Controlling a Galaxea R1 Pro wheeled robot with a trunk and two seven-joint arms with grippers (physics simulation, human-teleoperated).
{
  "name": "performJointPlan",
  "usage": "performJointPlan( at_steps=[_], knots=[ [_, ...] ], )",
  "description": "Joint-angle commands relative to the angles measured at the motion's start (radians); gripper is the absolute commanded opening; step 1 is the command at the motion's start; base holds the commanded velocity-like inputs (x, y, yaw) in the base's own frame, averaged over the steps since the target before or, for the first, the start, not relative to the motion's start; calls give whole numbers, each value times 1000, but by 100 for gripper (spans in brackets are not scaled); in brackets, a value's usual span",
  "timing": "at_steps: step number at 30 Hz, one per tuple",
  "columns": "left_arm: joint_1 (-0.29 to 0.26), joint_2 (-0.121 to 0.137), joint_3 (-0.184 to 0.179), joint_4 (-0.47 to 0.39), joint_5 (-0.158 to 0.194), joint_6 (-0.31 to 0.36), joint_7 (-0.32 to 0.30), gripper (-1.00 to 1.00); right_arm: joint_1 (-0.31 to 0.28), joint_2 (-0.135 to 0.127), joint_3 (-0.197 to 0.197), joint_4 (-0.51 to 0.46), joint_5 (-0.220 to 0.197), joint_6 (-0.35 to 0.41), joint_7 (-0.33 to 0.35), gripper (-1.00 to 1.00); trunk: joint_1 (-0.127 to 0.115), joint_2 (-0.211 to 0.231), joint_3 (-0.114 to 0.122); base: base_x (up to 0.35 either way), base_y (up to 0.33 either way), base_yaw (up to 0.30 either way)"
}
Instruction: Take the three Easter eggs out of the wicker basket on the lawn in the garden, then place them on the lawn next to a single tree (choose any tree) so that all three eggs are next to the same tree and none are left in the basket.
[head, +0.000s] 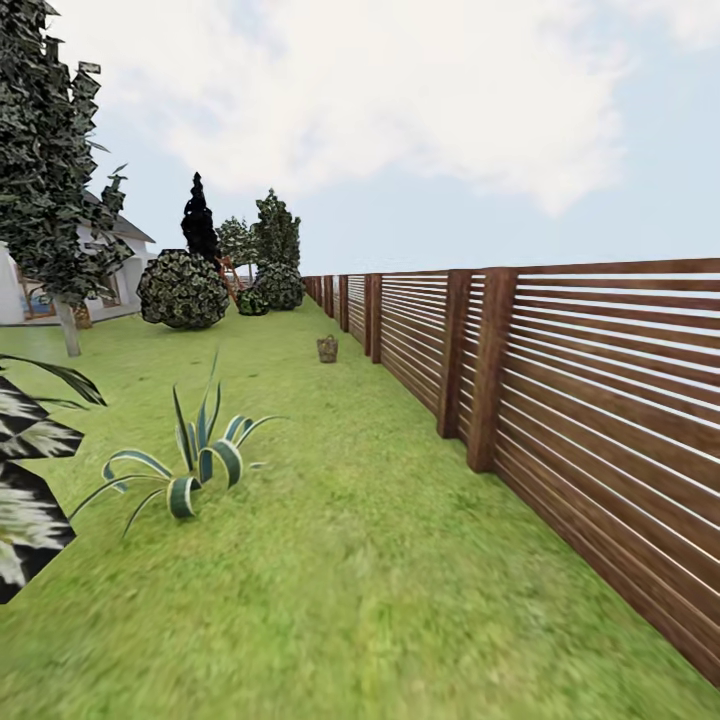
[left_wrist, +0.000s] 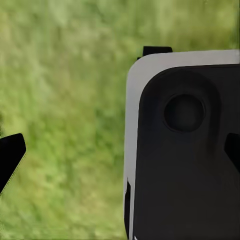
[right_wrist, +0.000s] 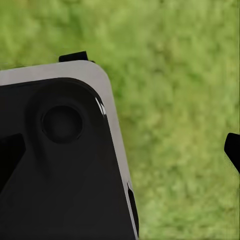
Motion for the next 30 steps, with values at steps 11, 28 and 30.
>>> performJointPlan(
  at_steps=[11, 28, 30],
  knots=[
    [1, -1, 1, -2, 0, 0, 1, 100, -2, 0, 3, 4, -8, -7, 0, 100, 1, -1, -1, 319, 0, 0],
    [1, -1, 1, -2, 0, 0, 1, 100, -2, 2, 3, 4, -8, -6, 0, 100, 1, -1, -1, 320, 0, 0],
    [1, -1, 1, -2, 0, 0, 1, 100, -2, 2, 3, 4, -8, -6, 0, 100, 1, -1, -1, 319, 0, 0]
  ],
)
